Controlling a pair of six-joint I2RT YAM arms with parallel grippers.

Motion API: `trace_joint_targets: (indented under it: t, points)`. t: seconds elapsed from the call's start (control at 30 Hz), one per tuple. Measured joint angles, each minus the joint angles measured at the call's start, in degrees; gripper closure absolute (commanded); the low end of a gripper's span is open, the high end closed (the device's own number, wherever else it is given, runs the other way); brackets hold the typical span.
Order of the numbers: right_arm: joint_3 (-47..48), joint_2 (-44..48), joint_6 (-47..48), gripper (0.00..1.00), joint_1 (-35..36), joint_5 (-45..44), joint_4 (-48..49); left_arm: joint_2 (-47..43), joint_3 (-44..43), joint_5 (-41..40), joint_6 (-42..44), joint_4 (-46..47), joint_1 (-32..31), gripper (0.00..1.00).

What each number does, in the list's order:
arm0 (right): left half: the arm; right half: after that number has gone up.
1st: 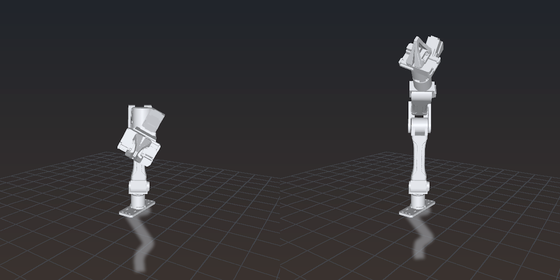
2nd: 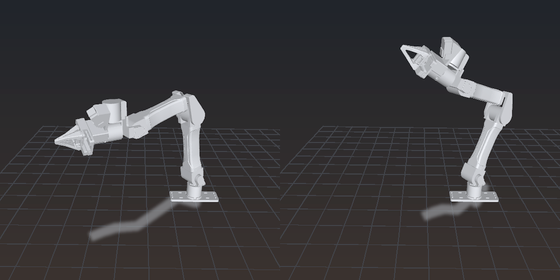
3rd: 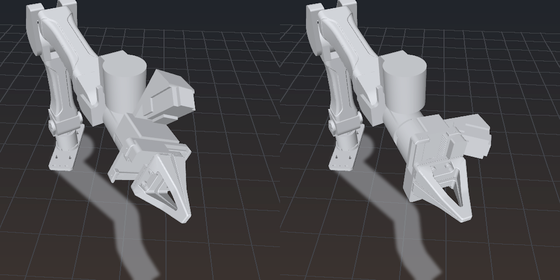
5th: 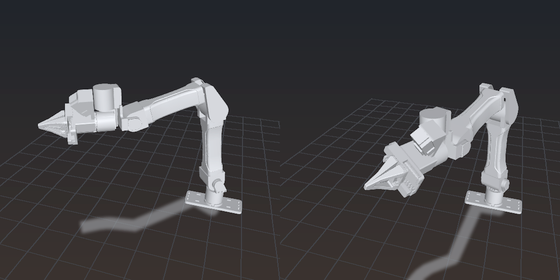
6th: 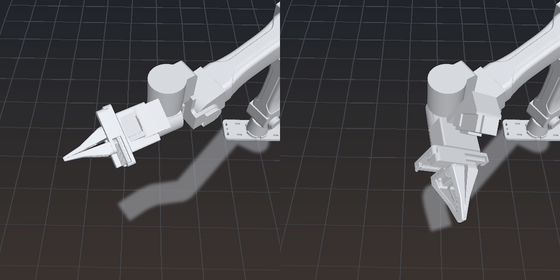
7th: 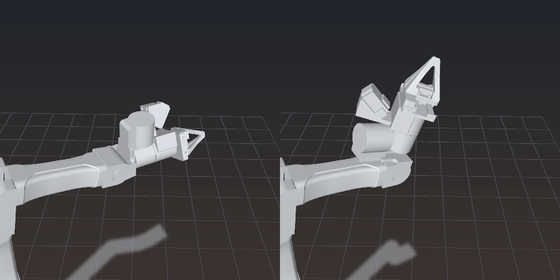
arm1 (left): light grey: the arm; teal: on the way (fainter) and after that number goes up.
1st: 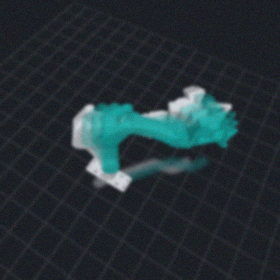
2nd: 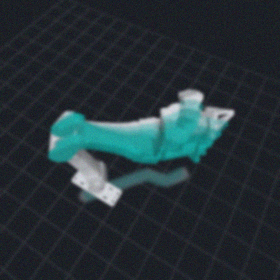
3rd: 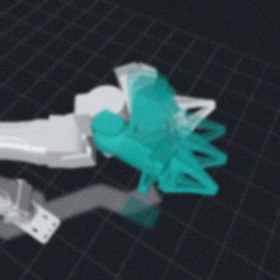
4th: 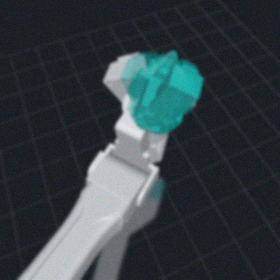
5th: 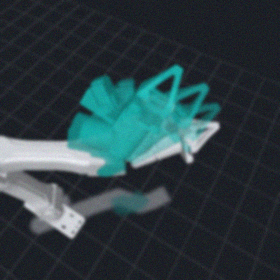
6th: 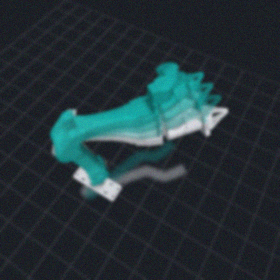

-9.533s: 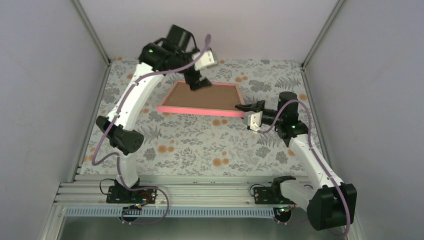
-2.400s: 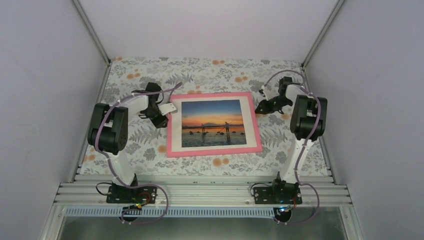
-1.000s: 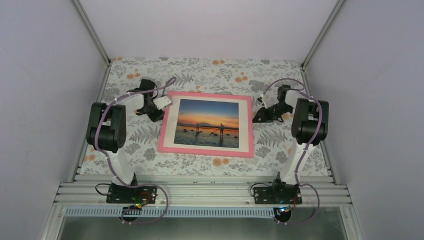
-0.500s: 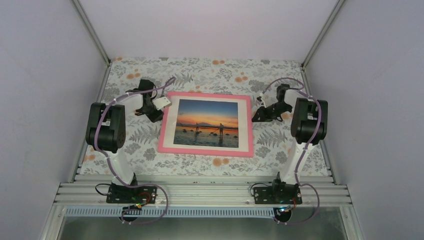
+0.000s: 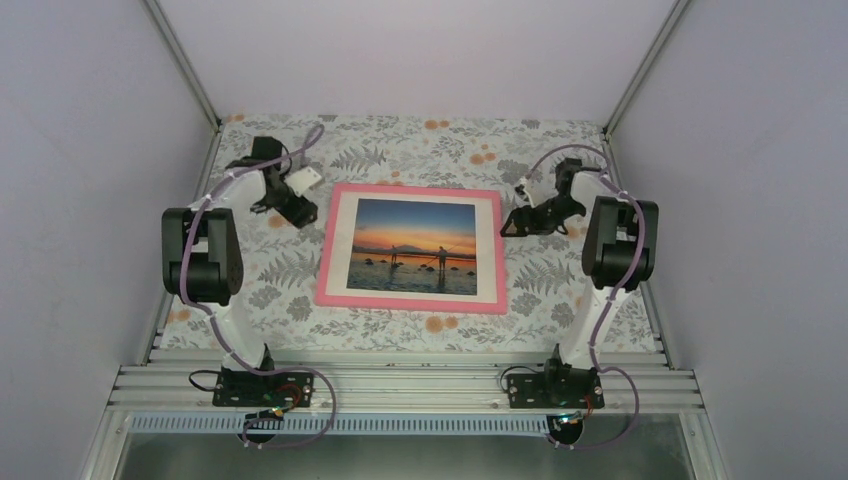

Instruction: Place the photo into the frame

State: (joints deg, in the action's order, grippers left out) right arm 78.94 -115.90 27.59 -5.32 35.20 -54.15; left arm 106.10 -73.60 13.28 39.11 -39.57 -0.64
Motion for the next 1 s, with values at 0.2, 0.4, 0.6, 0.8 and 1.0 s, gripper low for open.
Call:
trace_joint_targets:
  t: [0.2, 0.4, 0.6, 0.8, 1.0]
  points:
    - [10.1, 0.2, 2.0, 0.00, -4.7, -0.9, -4.2, -0.3, -15.8, 0.9, -0.7, -4.4, 3.2, 0.00]
    - [24.3, 2.0, 2.7, 0.00, -10.2, 2.5, -6.2, 1.6, -37.6, 6.5, -3.5, -9.1, 6.5, 0.00]
    - [23.5, 8.8, 1.8, 0.00, -16.8, 8.3, -4.2, 2.4, -41.1, 12.4, -9.0, -9.5, 11.5, 0.00]
    - [9.1, 16.5, -1.8, 0.00, -21.5, 11.9, 1.8, 0.4, -26.9, 13.7, -14.1, -5.9, 15.0, 0.00]
    - [0.7, 17.9, -6.3, 0.00, -21.7, 13.5, 6.2, -1.9, -16.8, 13.7, -17.0, -2.7, 16.2, 0.00]
